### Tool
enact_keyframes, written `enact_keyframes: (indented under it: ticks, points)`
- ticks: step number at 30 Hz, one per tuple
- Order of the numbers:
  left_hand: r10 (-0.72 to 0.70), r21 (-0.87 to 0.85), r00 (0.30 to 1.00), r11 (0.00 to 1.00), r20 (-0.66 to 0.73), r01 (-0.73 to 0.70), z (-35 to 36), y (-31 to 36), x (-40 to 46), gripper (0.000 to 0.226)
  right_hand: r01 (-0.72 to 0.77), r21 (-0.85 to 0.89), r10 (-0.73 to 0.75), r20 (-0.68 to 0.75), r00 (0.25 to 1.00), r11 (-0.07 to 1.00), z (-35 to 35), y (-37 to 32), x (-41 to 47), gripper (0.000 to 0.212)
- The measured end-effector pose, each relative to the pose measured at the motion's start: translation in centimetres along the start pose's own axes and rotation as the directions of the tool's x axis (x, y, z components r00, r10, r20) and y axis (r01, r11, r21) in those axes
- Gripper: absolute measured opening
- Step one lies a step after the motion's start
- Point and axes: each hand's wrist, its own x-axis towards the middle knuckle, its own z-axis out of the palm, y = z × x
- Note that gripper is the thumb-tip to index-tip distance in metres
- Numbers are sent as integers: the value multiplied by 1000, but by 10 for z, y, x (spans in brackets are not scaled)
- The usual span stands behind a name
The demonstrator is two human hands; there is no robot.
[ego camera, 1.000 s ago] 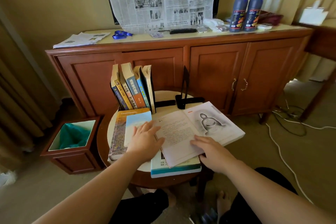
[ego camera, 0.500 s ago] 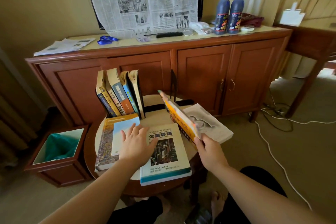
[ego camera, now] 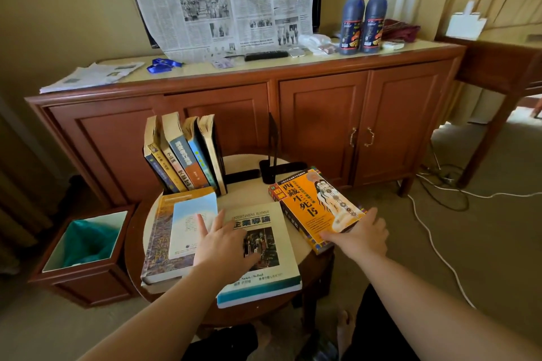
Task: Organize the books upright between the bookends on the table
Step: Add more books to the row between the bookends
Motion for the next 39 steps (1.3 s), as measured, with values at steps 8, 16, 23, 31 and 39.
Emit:
enact_keyframes:
  ticks: [8, 16, 23, 31, 39]
  points:
    - [33, 38, 999, 999, 2, -33, 2, -3, -5, 74, 205, -357, -126, 232, 964, 911, -16, -21, 41, 148]
    - [44, 32, 999, 998, 14, -44, 1, -1, -7, 78, 187, -266, -98, 318, 943, 946, -16, -26, 76, 119]
    - [53, 20, 998, 998, 19, -53, 3, -2, -7, 81, 166, -218, -49, 460, 887, 962, -35, -39, 75, 69]
    - [68, 15, 997, 998, 46, -68, 1, -3, -9, 92, -46, 68, 5, 512, 859, 997, -34, -33, 57, 78]
    - [47, -30, 997, 999, 68, -45, -3, -2, -7, 103, 149, 374, -288, 347, 892, 915, -54, -43, 32, 73]
